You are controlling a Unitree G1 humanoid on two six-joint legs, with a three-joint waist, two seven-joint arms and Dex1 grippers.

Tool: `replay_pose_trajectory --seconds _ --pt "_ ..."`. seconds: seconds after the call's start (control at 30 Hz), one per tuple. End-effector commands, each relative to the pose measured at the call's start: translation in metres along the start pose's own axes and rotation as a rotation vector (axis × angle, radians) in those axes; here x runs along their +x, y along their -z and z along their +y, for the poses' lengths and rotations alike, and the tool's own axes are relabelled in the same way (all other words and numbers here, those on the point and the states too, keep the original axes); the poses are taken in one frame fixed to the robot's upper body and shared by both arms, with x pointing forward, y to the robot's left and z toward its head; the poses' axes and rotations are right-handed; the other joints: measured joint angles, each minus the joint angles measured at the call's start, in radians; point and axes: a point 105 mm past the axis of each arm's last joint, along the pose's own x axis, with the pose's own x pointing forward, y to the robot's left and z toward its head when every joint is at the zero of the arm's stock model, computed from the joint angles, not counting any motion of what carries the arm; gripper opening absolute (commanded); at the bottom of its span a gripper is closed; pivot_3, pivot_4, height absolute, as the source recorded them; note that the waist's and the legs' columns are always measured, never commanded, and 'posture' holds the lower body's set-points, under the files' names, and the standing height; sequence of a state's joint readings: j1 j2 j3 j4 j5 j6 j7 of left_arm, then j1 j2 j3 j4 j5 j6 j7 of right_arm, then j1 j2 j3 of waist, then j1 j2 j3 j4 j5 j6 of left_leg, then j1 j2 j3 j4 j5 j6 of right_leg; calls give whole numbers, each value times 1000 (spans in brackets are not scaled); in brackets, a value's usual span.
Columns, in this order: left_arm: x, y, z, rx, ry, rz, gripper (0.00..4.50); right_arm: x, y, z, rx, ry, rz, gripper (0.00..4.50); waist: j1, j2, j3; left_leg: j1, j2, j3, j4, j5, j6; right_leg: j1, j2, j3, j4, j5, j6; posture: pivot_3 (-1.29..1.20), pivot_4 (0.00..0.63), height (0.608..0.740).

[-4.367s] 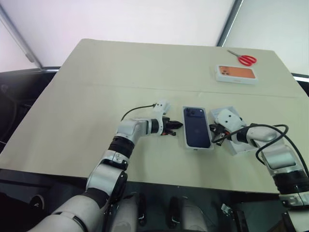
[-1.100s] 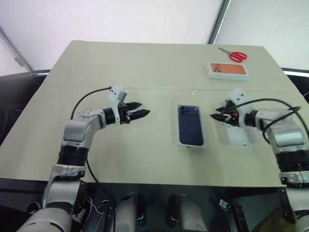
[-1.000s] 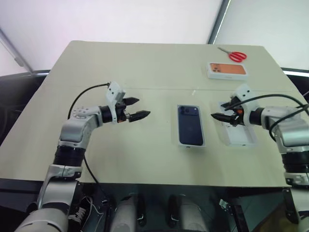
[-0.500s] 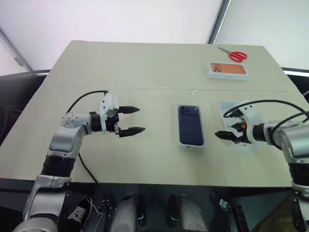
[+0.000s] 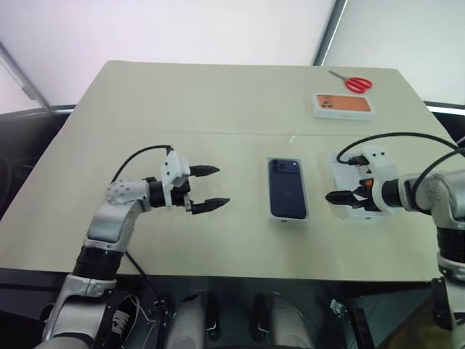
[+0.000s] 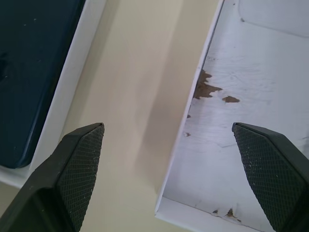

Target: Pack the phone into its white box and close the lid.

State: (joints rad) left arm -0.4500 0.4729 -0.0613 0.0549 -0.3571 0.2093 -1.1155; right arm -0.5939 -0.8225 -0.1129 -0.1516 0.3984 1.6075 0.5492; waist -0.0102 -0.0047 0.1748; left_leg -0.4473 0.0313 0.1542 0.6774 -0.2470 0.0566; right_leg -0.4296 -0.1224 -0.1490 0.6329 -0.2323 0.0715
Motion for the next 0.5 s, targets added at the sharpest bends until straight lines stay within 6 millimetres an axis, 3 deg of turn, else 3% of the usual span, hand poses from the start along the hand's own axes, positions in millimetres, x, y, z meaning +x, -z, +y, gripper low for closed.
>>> replay_pose_trajectory --seconds 0.03,0.13,0.37,0.5 --pt "2 -10 -3 58 -11 -24 4500 0 -5 -2 -1 45 -15 4439 -2 0 0 0 0 0 0 0 0 0 0 0 0 0 0 0 150 738" --pt "3 -11 -4 53 -19 -28 4500 6 -2 -2 29 56 -16 3636 -2 0 0 0 0 0 0 0 0 0 1 0 0 0 0 0 150 738" --pt "3 -14 2 50 -42 -37 4500 17 6 6 43 65 -17 26 -1 0 0 0 0 1 0 0 0 0 1 0 0 0 0 0 150 738" --pt "3 -16 5 43 -48 -39 4500 19 7 0 82 98 -21 26 -2 0 0 0 1 1 0 0 0 0 2 0 0 0 0 0 150 738"
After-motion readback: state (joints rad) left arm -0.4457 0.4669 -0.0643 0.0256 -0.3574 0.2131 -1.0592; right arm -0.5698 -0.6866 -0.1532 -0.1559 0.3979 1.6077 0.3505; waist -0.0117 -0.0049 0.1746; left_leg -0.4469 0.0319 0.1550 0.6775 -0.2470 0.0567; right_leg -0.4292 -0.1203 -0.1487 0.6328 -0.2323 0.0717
